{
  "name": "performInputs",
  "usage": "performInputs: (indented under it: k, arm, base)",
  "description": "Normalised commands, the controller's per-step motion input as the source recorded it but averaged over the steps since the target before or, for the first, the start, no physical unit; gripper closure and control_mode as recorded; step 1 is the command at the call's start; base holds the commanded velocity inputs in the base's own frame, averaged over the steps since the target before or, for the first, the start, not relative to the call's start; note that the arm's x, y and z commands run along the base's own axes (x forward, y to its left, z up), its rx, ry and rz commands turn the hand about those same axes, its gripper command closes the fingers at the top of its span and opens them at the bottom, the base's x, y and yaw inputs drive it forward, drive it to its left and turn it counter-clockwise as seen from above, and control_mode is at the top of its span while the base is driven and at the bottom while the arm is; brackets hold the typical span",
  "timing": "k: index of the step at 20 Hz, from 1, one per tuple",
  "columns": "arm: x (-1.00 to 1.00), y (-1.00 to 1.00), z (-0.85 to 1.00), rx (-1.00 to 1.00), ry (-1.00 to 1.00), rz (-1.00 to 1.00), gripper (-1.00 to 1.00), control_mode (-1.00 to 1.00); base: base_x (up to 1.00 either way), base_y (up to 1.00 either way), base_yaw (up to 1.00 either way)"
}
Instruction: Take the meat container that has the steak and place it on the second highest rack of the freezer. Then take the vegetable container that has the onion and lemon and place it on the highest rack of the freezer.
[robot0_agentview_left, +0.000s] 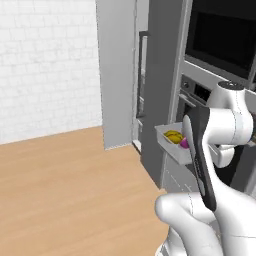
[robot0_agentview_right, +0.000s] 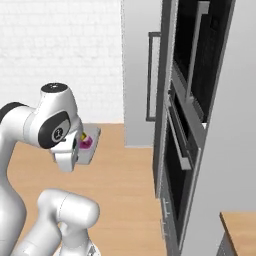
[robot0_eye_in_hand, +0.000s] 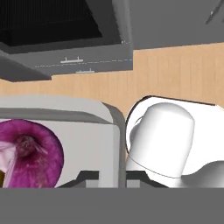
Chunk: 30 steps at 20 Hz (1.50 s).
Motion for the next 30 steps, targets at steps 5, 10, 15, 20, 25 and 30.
performInputs:
  k: [5,10,15,20,25,30]
  arm:
    - [0.0,0.0,0.0,0.0,0.0,0.0,1.0,1.0]
    - [0.0,0.0,0.0,0.0,0.0,0.0,1.0,1.0]
    - [0.0,0.0,0.0,0.0,0.0,0.0,1.0,1.0]
    - [0.0,0.0,0.0,0.0,0.0,0.0,1.0,1.0]
    - [0.0,0.0,0.0,0.0,0.0,0.0,1.0,1.0]
    - [0.0,0.0,0.0,0.0,0.0,0.0,1.0,1.0]
  base:
    - [1.0,0.0,0.08]
    - [1.0,0.01,-0.07]
    - [1.0,0.09,-0.18]
    - [0.99,0.45,-0.35]
    - [0.89,0.6,-0.44]
    - [0.76,0.68,-0.47]
